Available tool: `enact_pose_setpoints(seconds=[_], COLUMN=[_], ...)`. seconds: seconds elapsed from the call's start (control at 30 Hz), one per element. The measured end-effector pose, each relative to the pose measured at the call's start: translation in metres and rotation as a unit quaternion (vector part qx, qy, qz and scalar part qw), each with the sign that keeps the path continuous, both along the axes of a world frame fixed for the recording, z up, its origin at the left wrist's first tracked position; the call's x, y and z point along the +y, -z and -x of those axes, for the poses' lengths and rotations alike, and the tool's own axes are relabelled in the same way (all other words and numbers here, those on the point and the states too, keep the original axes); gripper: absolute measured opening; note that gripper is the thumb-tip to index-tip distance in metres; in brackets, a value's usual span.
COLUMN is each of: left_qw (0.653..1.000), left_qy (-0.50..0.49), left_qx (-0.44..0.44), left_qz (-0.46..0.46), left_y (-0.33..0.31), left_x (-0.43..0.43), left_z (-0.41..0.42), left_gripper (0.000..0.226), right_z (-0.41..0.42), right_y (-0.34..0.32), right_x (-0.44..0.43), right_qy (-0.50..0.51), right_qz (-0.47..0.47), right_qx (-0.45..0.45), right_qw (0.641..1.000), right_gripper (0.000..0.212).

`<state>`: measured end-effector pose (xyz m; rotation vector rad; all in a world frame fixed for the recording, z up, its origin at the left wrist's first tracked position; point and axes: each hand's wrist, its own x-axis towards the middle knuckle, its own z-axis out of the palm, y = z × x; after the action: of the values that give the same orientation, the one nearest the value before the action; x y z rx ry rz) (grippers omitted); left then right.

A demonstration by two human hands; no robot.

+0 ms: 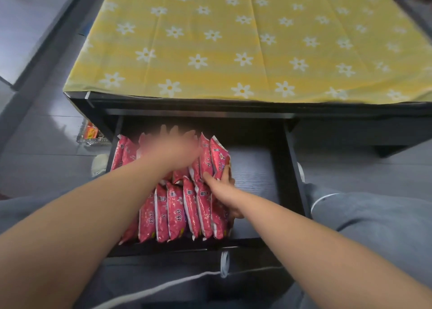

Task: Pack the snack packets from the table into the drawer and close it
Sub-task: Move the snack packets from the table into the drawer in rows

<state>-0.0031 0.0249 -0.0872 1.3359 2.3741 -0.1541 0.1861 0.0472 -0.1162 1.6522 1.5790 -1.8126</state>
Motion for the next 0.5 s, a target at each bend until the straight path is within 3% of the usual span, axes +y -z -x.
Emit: enact_pose_setpoints(seconds=[0.13, 0.3, 0.5], left_qw=[0.999, 0.994, 0.991], left_qy=[0.025, 0.068, 0.081], left_qx=[0.003, -0.005, -0.018], left_qz=[0.043, 0.091, 0.103], left_y=[0.012, 0.023, 0.022], left_x=[0.005, -0.005, -0.012], left_z=[0.004, -0.001, -0.007], left_gripper=[0.088, 0.094, 0.095], right_z=[-0.005, -0.013, -0.019], right_y=[0.003, -0.004, -0.014], right_x=[0.004, 0.023, 0.023], right_qy=[0.018, -0.072, -0.084], right_qz=[0.02, -0.054, -0.024], right_qx=[0.021, -0.035, -0.019], right_qw=[0.999, 0.995, 0.996], right_gripper=[0.109, 0.11, 0.118])
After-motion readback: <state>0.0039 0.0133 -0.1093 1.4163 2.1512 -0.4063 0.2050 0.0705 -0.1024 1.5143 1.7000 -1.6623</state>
